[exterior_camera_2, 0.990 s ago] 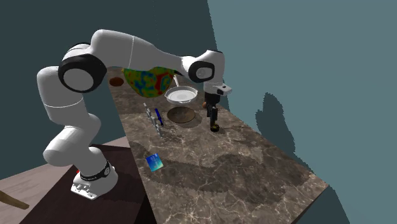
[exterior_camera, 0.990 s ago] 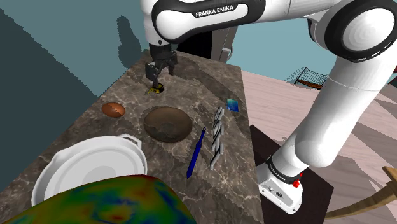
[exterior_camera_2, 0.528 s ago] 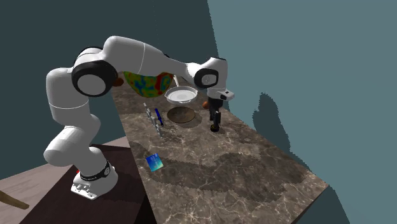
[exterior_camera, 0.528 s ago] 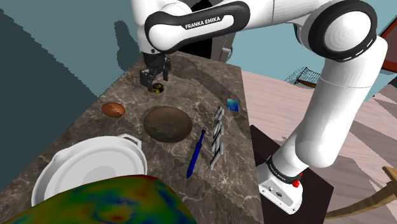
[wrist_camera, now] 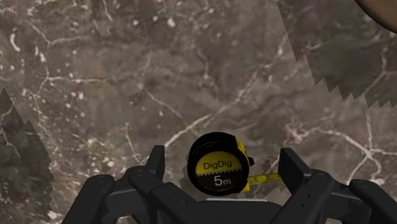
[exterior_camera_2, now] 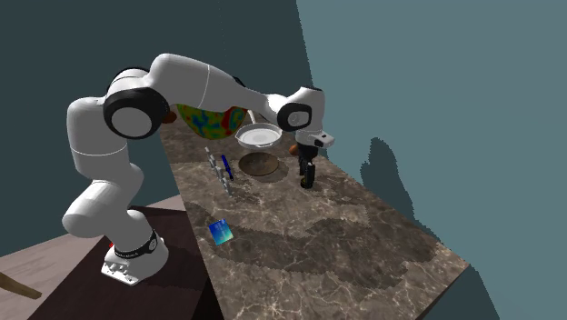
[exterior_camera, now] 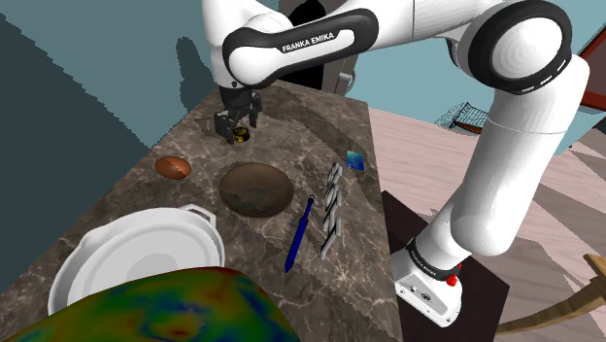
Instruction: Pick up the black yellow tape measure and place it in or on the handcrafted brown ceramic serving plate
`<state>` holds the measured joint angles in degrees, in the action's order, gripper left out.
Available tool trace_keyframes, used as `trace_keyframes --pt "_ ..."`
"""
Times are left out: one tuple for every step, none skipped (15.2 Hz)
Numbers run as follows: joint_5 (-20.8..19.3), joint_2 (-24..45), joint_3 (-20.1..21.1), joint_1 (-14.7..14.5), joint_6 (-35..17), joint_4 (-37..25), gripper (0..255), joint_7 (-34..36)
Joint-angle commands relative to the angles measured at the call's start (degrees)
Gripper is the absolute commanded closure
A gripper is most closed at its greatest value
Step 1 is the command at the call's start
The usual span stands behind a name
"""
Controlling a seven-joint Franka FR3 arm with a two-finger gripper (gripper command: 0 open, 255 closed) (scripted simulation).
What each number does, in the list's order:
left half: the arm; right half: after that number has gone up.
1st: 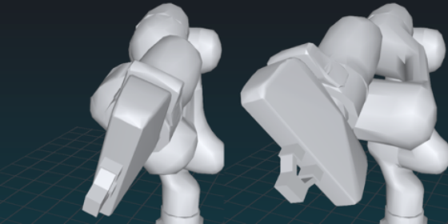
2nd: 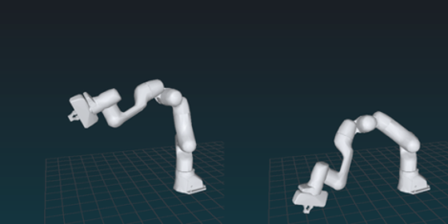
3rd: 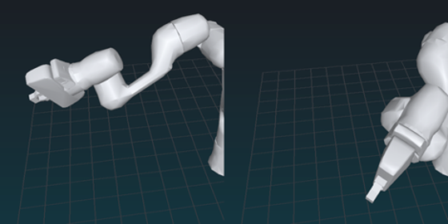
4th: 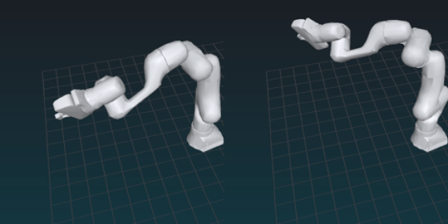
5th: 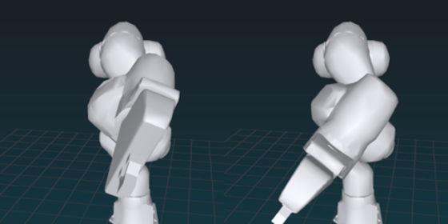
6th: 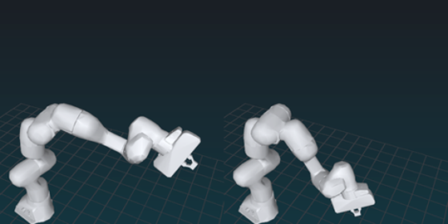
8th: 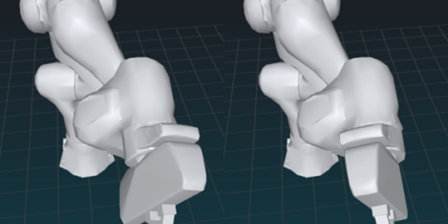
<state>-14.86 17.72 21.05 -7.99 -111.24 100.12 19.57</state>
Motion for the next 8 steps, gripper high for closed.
trace_keyframes --pt "0.0 0.0 0.0 0.0 0.0 0.0 0 0.0" --pt "0.0 0.0 0.0 0.0 0.0 0.0 0 0.0" --pt "0.0 0.0 0.0 0.0 0.0 0.0 255 0.0" --pt "0.0 0.0 0.0 0.0 0.0 0.0 255 0.0" --pt "0.0 0.0 0.0 0.0 0.0 0.0 255 0.0" --pt "0.0 0.0 0.0 0.0 0.0 0.0 255 0.0" --pt "0.0 0.0 0.0 0.0 0.0 0.0 255 0.0" --pt "0.0 0.0 0.0 0.0 0.0 0.0 255 0.0"
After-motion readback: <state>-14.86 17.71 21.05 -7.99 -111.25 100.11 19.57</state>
